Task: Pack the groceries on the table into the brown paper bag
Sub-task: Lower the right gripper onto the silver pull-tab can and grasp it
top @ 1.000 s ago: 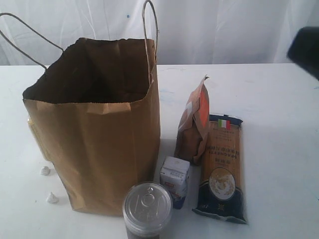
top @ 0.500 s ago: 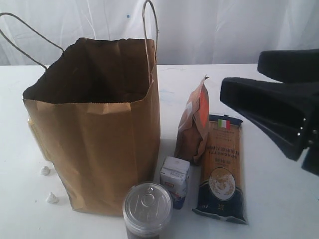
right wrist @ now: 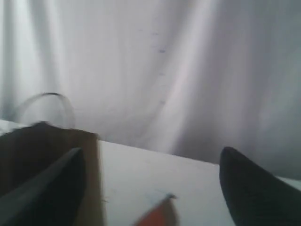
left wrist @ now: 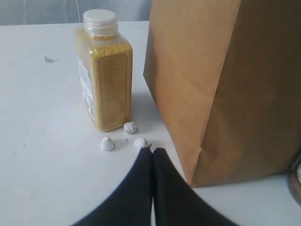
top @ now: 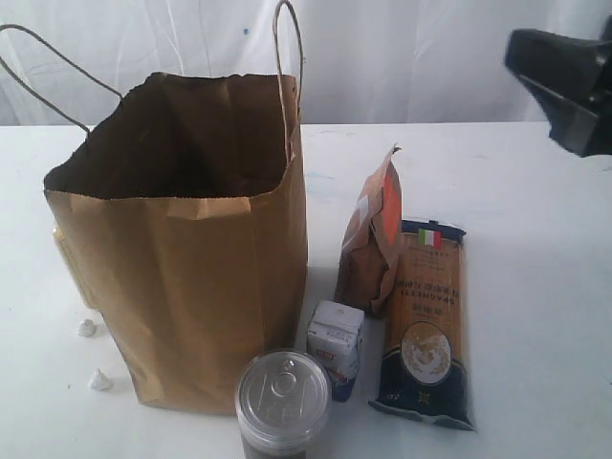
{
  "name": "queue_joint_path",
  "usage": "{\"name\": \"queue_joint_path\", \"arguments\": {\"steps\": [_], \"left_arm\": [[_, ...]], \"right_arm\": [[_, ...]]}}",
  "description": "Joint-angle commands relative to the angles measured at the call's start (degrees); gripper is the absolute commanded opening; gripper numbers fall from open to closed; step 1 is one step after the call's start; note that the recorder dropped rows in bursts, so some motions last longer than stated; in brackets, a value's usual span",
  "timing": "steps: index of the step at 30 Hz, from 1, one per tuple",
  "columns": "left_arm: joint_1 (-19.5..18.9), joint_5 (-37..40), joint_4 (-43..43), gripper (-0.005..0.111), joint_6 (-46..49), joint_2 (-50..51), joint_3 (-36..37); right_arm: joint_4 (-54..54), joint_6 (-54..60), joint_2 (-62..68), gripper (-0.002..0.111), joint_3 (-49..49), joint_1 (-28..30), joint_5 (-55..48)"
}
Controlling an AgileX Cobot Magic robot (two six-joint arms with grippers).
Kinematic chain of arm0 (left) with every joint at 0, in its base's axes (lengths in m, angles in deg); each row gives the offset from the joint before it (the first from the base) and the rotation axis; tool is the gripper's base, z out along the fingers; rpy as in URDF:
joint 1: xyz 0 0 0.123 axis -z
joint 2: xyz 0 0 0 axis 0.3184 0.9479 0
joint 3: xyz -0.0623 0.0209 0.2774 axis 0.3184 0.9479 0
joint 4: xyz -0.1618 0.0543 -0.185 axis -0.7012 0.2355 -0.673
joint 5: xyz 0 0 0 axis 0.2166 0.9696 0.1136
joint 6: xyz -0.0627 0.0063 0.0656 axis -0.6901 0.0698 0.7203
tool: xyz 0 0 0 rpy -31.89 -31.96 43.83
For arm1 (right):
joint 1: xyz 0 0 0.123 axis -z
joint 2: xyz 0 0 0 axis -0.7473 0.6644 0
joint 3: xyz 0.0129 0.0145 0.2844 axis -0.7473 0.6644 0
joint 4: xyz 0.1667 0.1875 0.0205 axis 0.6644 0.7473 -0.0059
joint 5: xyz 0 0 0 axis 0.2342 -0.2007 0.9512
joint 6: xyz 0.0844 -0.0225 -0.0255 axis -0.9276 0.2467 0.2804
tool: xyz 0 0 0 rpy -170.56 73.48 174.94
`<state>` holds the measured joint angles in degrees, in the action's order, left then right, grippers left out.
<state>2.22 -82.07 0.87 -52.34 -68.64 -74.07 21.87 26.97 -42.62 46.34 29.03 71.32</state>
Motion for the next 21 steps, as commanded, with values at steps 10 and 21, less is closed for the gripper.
{"name": "queue_joint_path", "arguments": {"steps": [10, 21], "left_arm": [[-0.1, 0.2, -0.4, 0.000, 0.1, -0.2, 0.3], [-0.1, 0.2, -0.4, 0.000, 0.1, -0.2, 0.3]], "right_arm": [[69.4, 68.1, 0.0, 0.073, -3.0, -11.0, -54.0], [66.2, 67.8, 20.2, 0.084, -14.0, -31.6, -52.7]]}}
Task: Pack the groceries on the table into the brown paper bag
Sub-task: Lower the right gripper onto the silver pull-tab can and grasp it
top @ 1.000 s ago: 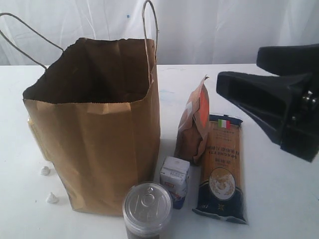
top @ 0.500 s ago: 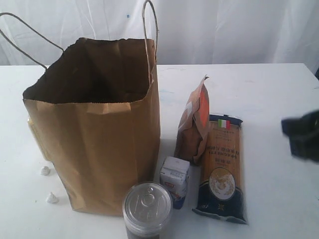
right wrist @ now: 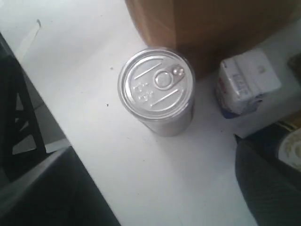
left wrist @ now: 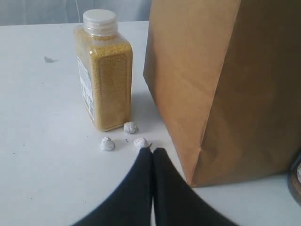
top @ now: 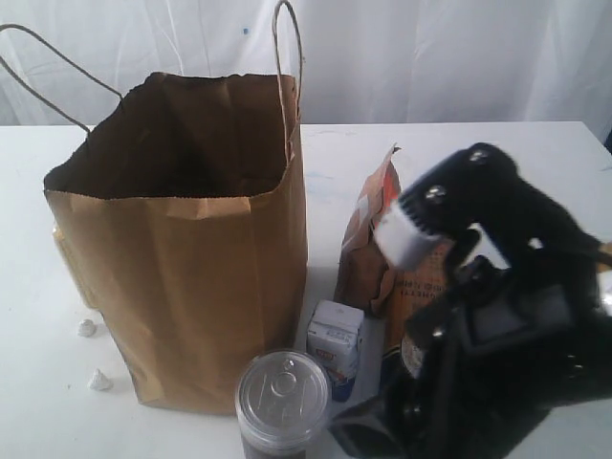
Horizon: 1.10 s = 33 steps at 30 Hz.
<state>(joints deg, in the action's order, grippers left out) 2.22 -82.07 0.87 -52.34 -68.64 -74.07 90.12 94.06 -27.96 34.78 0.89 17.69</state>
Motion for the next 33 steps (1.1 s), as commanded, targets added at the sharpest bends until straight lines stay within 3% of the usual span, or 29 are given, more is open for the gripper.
{"name": "queue_joint_path", "arguments": {"steps": [1, 12, 20, 33], "left_arm": [[-0.1, 0.2, -0.4, 0.000, 0.1, -0.2, 0.3], [-0.1, 0.2, -0.4, 0.000, 0.1, -0.2, 0.3], [-0.1, 0.2, -0.5, 0.000, 0.1, -0.2, 0.3], [-0.1, 0.2, -0.5, 0.000, 0.1, -0.2, 0.3]], "right_arm": [[-3.3, 0.7, 7.2, 0.084, -3.0, -4.4, 1.0], [-7.5, 0.7, 19.4, 0.084, -5.4, -8.1, 6.6], [-9.5, 0.3, 22.4, 0.103, -6.2, -8.1, 8.7], [-8.5, -0.2, 26.5, 0.103, -6.2, -8.1, 10.1]]}}
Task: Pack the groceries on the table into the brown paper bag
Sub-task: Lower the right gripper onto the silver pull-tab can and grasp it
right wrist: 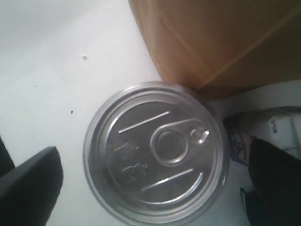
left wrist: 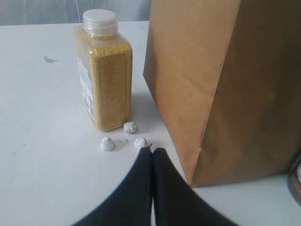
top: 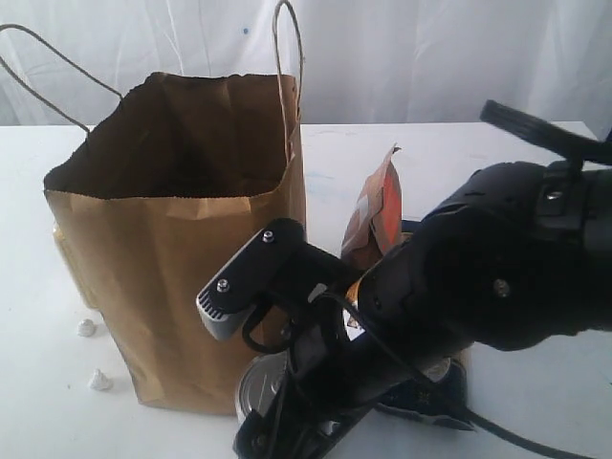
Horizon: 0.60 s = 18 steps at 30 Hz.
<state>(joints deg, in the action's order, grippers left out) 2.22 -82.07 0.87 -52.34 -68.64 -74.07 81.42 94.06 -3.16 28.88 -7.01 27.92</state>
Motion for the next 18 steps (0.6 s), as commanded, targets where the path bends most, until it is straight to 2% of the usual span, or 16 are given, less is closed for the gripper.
{"name": "queue_joint_path", "arguments": {"steps": [1, 6, 11, 14, 18], "left_arm": [[-0.1, 0.2, -0.5, 0.000, 0.1, -0.2, 0.3], [-0.1, 0.2, -0.5, 0.000, 0.1, -0.2, 0.3], [-0.1, 0.2, -0.5, 0.000, 0.1, -0.2, 0.3], [-0.1, 0.2, -0.5, 0.000, 0.1, -0.2, 0.3], [-0.1, 0.2, -0.5, 0.000, 0.1, -0.2, 0.3]], "right_arm": [[0.2, -0.2, 2.1, 0.103, -0.3, -0.2, 0.0], [0.2, -0.2, 4.0, 0.102, -0.3, -0.2, 0.4], [0.6, -0.2, 4.9, 0.094, -0.3, -0.2, 2.0], [1.1, -0.2, 5.9, 0.081, -0.3, -0.2, 2.3], [1.2, -0.3, 6.3, 0.058, -0.3, -0.2, 3.8]]}}
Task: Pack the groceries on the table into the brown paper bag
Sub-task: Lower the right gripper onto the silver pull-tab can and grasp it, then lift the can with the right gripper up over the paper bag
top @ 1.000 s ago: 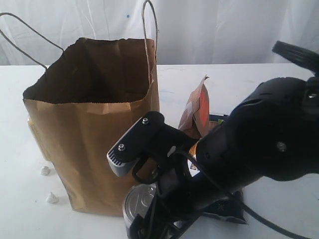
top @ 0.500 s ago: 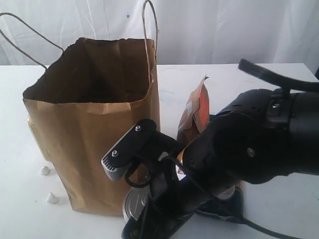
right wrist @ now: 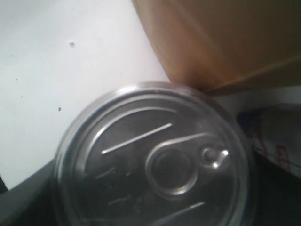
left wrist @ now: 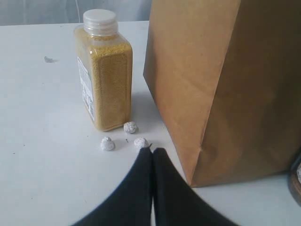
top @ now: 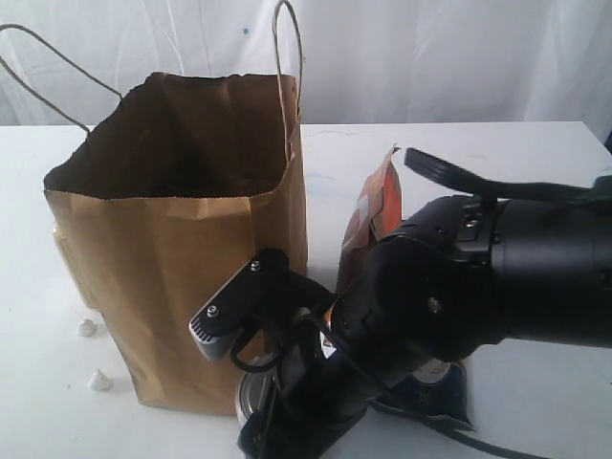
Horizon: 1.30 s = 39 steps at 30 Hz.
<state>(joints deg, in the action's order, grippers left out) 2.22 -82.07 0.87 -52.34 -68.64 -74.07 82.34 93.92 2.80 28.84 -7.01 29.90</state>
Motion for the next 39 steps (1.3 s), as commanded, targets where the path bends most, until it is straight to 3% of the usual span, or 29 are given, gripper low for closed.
{"name": "queue_joint_path", "arguments": {"steps": [1, 6, 9, 17, 23, 32, 39], "left_arm": [[-0.1, 0.2, -0.5, 0.000, 0.1, -0.2, 0.3], [-0.1, 0.2, -0.5, 0.000, 0.1, -0.2, 0.3], [-0.1, 0.2, -0.5, 0.000, 0.1, -0.2, 0.3], [-0.1, 0.2, -0.5, 0.000, 0.1, -0.2, 0.3], [-0.1, 0.2, -0.5, 0.000, 0.1, -0.2, 0.3], [-0.1, 0.2, -0.5, 0.000, 0.1, -0.2, 0.3], [-0.1, 0.2, -0.5, 0.000, 0.1, -0.2, 0.3]], "right_arm": [[0.5, -0.2, 0.3, 0.049, -0.3, -0.2, 2.0], [0.6, -0.6, -1.4, 0.011, -0.3, -0.2, 0.1], [0.6, -1.0, -4.4, 0.000, -0.3, -0.2, -1.8], [-1.0, -1.7, -17.9, 0.000, -1.8, -1.2, -11.4], [-3.3, -6.8, -25.5, 0.000, -10.6, -1.2, -19.1], [-3.3, -7.2, -20.5, 0.000, -28.2, -8.5, -28.5], [-11.1, -7.2, -10.9, 0.000, -42.2, -15.0, -33.5]]}}
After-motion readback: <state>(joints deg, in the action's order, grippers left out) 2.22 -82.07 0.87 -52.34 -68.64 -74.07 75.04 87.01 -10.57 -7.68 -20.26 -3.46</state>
